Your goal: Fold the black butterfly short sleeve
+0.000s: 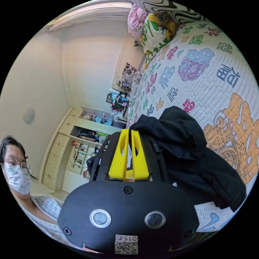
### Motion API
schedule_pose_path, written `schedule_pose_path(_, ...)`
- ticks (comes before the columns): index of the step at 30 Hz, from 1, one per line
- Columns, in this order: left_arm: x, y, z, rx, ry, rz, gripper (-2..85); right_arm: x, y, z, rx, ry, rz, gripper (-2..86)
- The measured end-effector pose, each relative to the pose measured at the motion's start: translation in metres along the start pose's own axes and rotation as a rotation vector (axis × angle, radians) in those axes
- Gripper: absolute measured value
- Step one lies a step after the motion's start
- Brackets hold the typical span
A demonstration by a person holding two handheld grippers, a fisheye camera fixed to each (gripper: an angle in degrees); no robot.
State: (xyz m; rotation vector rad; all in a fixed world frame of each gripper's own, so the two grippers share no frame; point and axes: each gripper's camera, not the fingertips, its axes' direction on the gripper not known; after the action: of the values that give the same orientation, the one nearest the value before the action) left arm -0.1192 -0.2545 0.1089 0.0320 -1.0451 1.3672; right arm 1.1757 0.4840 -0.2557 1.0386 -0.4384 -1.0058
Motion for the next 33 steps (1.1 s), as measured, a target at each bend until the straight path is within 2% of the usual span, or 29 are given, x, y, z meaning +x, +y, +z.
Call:
schedule_pose_path(3, 0.019, -0.02, 0.04, -0.082, -0.112, 0.045, 13.1, -0.007, -0.006, 0.01, -0.045, 0.061, -0.038, 0.3)
schedule_pose_path(8, 0.036, -0.032, 0.085, -0.106, -0.293, 0.052, 3.0, -0.021, 0.0, 0.015, -0.258, 0.178, -0.216, 0.9)
schedule_pose_path(12, 0.042, -0.018, 0.078, -0.014, -0.245, 0.008, 0.5, -0.032, 0.026, -0.003, -0.326, 0.342, -0.417, 1.7)
schedule_pose_path(14, 0.046, 0.0, 0.059, 0.102, -0.248, -0.041, 0.1, -0.04, 0.047, -0.017, -0.33, 0.422, -0.561, 3.4)
schedule_pose_path(17, 0.047, 0.02, 0.039, 0.22, -0.226, -0.093, -0.1, -0.042, 0.07, -0.019, -0.409, 0.47, -0.663, 6.6)
schedule_pose_path(22, 0.046, 0.038, 0.037, 0.285, -0.179, -0.151, 0.3, -0.041, 0.108, 0.01, -0.506, 0.486, -0.765, 11.1)
schedule_pose_path(24, 0.05, 0.042, 0.042, 0.295, -0.157, -0.158, 0.7, -0.041, 0.128, 0.029, -0.593, 0.51, -0.836, 11.4)
schedule_pose_path(26, 0.058, 0.049, 0.053, 0.286, -0.153, -0.163, 2.1, -0.032, 0.151, 0.052, -0.673, 0.646, -0.843, 8.9)
schedule_pose_path(29, 0.068, 0.06, 0.075, 0.225, -0.131, -0.169, 6.5, -0.025, 0.171, 0.06, -0.639, 0.759, -0.822, 2.1)
schedule_pose_path(33, 0.09, 0.08, 0.101, 0.133, -0.157, -0.146, 9.4, -0.028, 0.186, 0.048, -0.569, 0.704, -0.733, 0.1)
